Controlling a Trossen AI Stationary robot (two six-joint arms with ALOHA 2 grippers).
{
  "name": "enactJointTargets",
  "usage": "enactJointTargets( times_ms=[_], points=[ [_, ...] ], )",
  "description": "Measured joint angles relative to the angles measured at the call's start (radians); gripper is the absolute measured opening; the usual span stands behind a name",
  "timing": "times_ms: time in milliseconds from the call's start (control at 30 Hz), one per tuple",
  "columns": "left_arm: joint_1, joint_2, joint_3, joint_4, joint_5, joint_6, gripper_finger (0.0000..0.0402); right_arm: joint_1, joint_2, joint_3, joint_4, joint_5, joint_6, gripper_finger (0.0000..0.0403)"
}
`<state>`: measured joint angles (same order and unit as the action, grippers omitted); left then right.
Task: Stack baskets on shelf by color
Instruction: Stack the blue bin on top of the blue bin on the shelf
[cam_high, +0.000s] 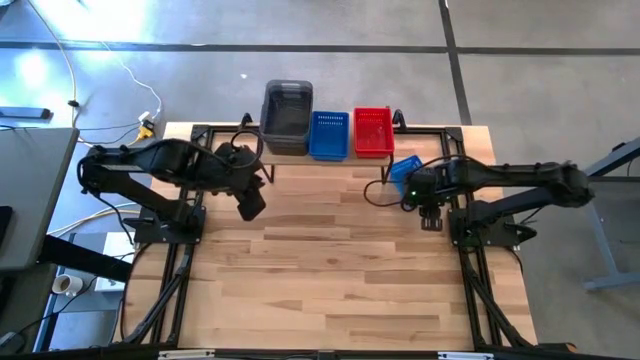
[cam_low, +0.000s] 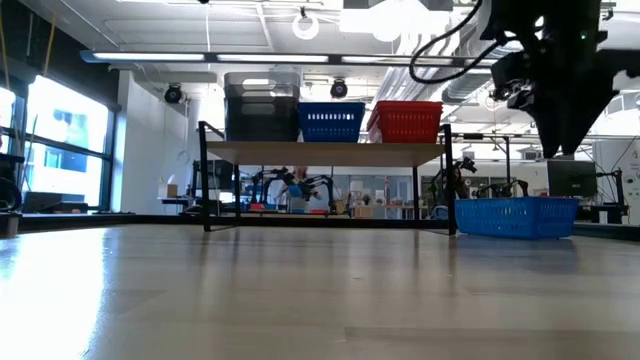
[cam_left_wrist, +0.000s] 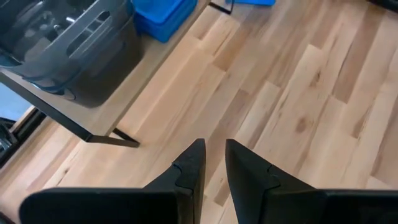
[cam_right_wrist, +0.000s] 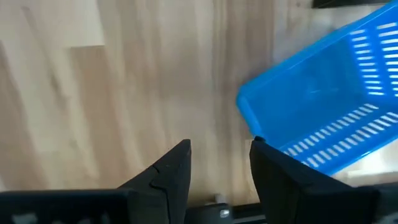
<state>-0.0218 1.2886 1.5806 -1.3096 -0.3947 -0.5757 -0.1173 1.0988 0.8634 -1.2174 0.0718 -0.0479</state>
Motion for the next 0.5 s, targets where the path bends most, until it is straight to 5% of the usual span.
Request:
enactJointTargets(
  times_ms=[500],
  points=[
    [-0.020,-0.003,0.000,-0.001,-0.001,0.011,0.0053,-0.001,0.210,-0.054,0.084,0.165,-0.071,0.0149]
  ],
)
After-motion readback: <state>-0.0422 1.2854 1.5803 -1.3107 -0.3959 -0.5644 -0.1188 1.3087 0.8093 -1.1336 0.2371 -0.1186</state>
